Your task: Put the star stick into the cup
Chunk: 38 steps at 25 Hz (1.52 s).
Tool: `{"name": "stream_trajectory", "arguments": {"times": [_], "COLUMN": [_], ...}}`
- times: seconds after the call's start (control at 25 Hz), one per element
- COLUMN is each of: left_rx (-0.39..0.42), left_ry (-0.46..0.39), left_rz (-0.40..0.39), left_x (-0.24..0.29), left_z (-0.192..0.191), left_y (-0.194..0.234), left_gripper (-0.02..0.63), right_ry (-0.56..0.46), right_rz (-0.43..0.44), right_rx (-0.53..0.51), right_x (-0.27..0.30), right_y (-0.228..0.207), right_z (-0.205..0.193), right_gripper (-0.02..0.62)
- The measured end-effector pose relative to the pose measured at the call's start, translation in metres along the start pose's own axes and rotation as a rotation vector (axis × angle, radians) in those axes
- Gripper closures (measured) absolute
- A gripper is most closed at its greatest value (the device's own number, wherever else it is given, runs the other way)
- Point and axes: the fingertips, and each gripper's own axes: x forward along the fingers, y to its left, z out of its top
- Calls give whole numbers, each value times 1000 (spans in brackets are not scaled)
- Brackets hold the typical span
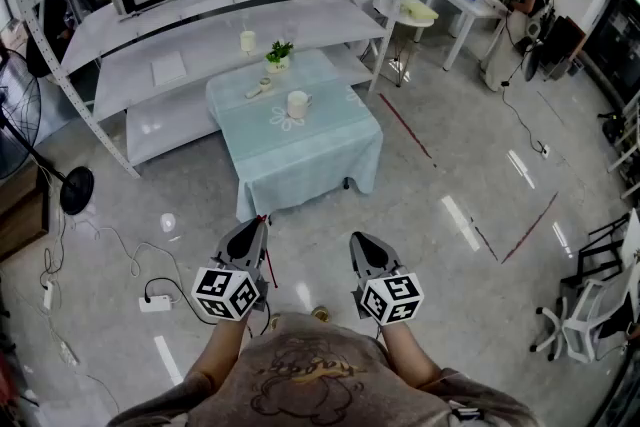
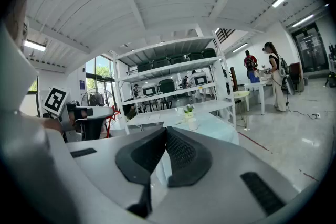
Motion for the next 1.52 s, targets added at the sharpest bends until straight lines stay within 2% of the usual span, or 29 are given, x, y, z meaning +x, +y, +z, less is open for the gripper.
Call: {"name": "stream_trajectory", "arguments": {"times": [0.4,0.84,1.24,1.52], "left_rx": [4,5,-8,-16], "left_ry": [-8,-59,-89,-82], "left_rz": [33,82,81,52], "left_x": [11,45,96,154], "left_z": [-1,-10,-2,2], "left_y": [-1,-23,-11,6], "left_gripper": [574,574,574,574], "right_ry": [4,18,19,26], "right_rz": [27,79,71,39], "right_rx": [14,7,9,13], "right_x": [9,20,58,98], "right_y": [-11,-57,-91,-127], "right_z": [1,-1,10,17], "right_gripper": [594,594,594,594]}}
